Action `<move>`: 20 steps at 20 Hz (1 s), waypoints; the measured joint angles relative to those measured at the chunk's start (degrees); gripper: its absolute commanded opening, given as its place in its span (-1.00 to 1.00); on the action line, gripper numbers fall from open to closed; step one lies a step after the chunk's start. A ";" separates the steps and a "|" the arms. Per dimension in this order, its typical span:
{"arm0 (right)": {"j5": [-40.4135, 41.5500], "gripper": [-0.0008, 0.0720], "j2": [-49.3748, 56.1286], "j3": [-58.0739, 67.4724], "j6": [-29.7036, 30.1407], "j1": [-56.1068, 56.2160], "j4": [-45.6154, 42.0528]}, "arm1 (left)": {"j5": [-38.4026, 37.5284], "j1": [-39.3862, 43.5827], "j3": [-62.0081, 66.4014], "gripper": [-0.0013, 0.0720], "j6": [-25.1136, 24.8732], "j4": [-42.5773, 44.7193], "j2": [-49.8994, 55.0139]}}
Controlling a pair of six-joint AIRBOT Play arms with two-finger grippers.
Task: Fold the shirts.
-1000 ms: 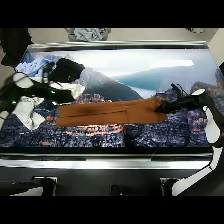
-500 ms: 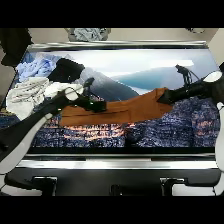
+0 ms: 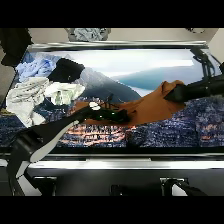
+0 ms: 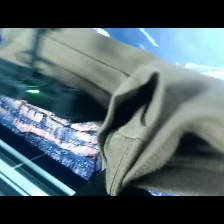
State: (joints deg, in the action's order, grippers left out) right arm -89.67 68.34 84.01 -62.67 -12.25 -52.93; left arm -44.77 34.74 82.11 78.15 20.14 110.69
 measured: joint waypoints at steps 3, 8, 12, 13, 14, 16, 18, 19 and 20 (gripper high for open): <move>-0.55 -0.86 -3.45 0.00 -0.87 0.00 -0.13 | 0.76 2.93 3.72 -0.89 -1.14 -6.67 3.58; 2.27 -0.86 -2.08 0.00 -0.50 1.36 1.14 | -0.50 1.38 6.27 -0.89 -1.75 -3.80 2.12; 7.37 -0.86 3.85 0.00 1.81 8.31 5.01 | -7.21 -6.91 6.78 -0.89 6.73 18.45 -8.24; 9.49 -0.86 5.90 0.09 2.40 10.82 6.60 | -9.22 -9.62 6.82 -0.89 9.03 25.33 -11.74; 11.61 -0.86 8.00 0.13 3.04 13.25 8.02 | -11.21 -12.20 6.84 -0.89 11.02 31.45 -14.97; 16.33 -0.86 12.76 0.28 4.52 18.40 11.65 | -14.21 -17.99 6.88 -0.89 13.77 41.27 -21.73; 20.63 -0.86 18.32 0.35 6.12 23.32 15.72 | -16.92 -23.23 6.91 -0.89 15.50 47.23 -27.87; 23.04 -0.86 21.33 0.37 6.84 25.59 18.01 | -18.08 -25.44 6.91 -0.89 15.85 49.05 -30.77; 24.94 -0.80 24.09 0.37 7.45 27.43 20.37 | -18.86 -27.19 6.91 -0.89 16.13 50.51 -33.24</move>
State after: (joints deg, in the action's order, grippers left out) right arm -64.73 92.42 84.38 -55.22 15.18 -32.56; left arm -63.64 7.55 89.01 94.28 70.65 77.45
